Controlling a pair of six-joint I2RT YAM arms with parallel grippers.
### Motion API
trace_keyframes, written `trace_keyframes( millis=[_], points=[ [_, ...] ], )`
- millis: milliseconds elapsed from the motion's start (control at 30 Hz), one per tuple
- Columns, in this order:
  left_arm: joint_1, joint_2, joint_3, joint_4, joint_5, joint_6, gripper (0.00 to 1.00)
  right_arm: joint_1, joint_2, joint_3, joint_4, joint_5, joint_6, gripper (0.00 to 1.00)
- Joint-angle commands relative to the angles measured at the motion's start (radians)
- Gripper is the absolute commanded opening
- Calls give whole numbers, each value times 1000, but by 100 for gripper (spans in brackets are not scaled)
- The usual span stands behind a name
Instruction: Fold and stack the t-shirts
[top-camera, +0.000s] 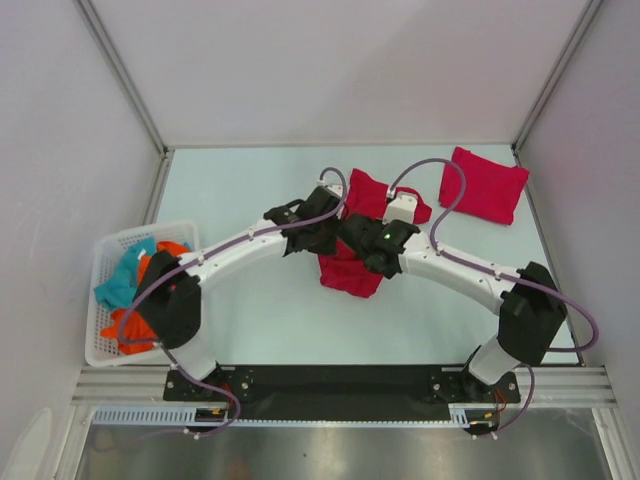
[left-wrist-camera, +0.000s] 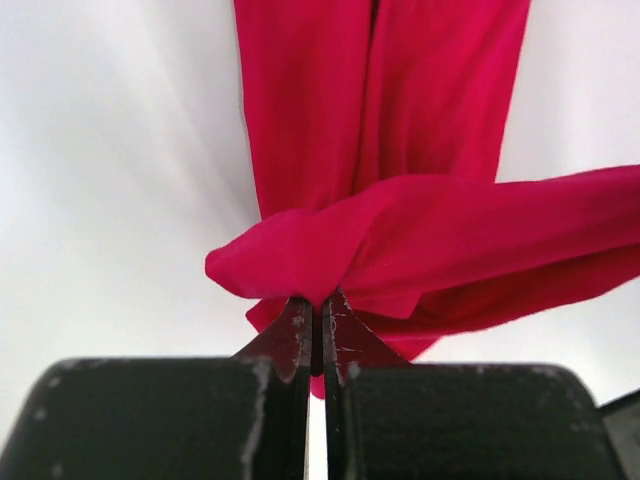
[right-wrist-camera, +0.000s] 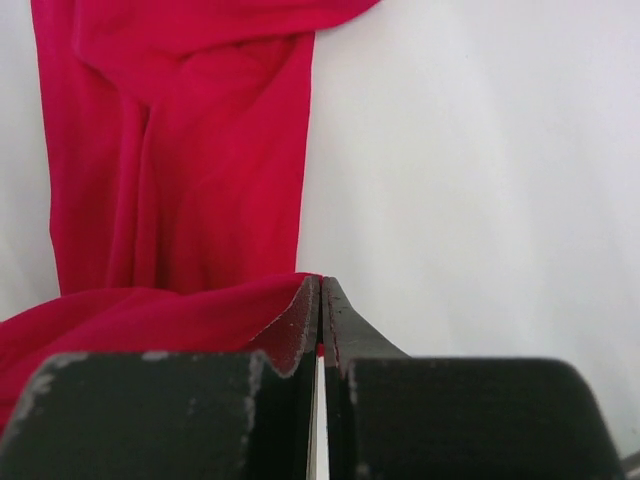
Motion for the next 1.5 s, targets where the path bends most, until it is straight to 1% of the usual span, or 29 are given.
trace_keyframes(
  millis=[0, 100, 233, 400, 700, 733, 767, 800, 833, 867, 900, 933, 967, 1000, 1033, 1067, 1167, 1333, 1467],
  points=[
    [59, 115, 136, 20, 78, 76, 0, -74, 10, 20, 134, 5, -137, 0],
    [98, 193, 196, 20, 125, 71, 0, -127, 36, 18, 177, -24, -172, 0],
    [138, 268, 267, 16, 141, 56, 0, -166, 72, 18, 206, -47, -186, 0],
    [139, 331, 363, -9, 174, 53, 0, -201, 113, -3, 223, -70, -178, 0],
    [149, 408, 434, -27, 197, 60, 0, -244, 104, -63, 220, -53, -146, 0],
    [150, 417, 439, -29, 208, 60, 1, -258, 109, -65, 220, -55, -143, 0],
    [150, 423, 443, -34, 211, 59, 6, -265, 113, -63, 212, -58, -141, 0],
    [150, 429, 445, -40, 214, 57, 22, -271, 119, -60, 208, -58, -140, 0],
    [150, 431, 442, -40, 214, 56, 37, -279, 130, -53, 192, -58, -132, 3],
    [150, 430, 437, -41, 211, 54, 54, -282, 135, -49, 188, -58, -132, 10],
    [150, 419, 425, -41, 207, 53, 73, -284, 141, -45, 181, -56, -131, 12],
    [150, 414, 417, -40, 202, 51, 78, -285, 144, -42, 178, -56, -131, 15],
    [150, 408, 411, -41, 194, 51, 82, -287, 150, -42, 181, -56, -137, 21],
    [150, 399, 404, -41, 188, 51, 87, -285, 152, -42, 184, -56, -141, 23],
    [150, 396, 401, -41, 180, 54, 89, -285, 155, -39, 186, -59, -140, 25],
    [150, 393, 393, -43, 170, 57, 89, -285, 158, -39, 200, -63, -166, 32],
    [150, 371, 368, -44, 164, 51, 90, -288, 176, -22, 238, -70, -221, 40],
    [153, 350, 339, -41, 151, 47, 90, -298, 193, 12, 240, -67, -247, 41],
    [155, 310, 293, -38, 151, 40, 90, -292, 167, 13, 227, -76, -241, 41]
  ],
)
